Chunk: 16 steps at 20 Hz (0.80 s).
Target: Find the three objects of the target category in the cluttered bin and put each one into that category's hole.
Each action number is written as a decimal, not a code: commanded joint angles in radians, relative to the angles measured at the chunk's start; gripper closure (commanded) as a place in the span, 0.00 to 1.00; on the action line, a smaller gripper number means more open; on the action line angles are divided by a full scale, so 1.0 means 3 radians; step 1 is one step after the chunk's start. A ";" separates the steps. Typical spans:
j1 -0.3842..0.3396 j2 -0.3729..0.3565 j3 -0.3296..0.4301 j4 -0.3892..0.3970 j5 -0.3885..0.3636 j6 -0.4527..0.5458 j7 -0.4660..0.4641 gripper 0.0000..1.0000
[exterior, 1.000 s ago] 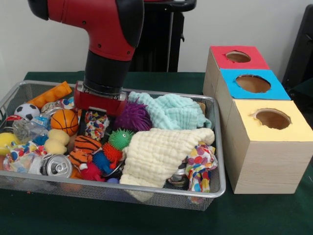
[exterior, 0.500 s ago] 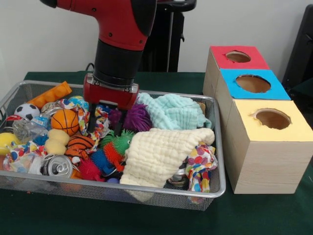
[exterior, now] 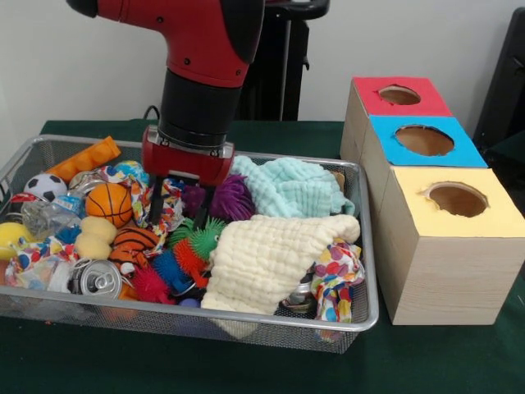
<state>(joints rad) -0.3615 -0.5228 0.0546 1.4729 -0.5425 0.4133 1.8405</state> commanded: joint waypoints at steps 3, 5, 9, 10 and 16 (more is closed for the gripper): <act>-0.0125 0.0199 0.0199 -0.0088 -0.0327 -0.0193 -0.0225 0.00; -0.0166 0.0199 0.0231 -0.0100 -0.0339 -0.0171 -0.0257 0.00; -0.0205 0.0163 0.0254 -0.0164 -0.0369 -0.0069 -0.0331 0.00; -0.0225 0.0158 0.0276 -0.0180 -0.0371 -0.0049 -0.0359 0.00; -0.0295 0.0208 0.0370 -0.0259 -0.0429 -0.0050 -0.0415 0.00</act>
<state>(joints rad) -0.4257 -0.5064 0.0680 1.4419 -0.6114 0.4131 1.8405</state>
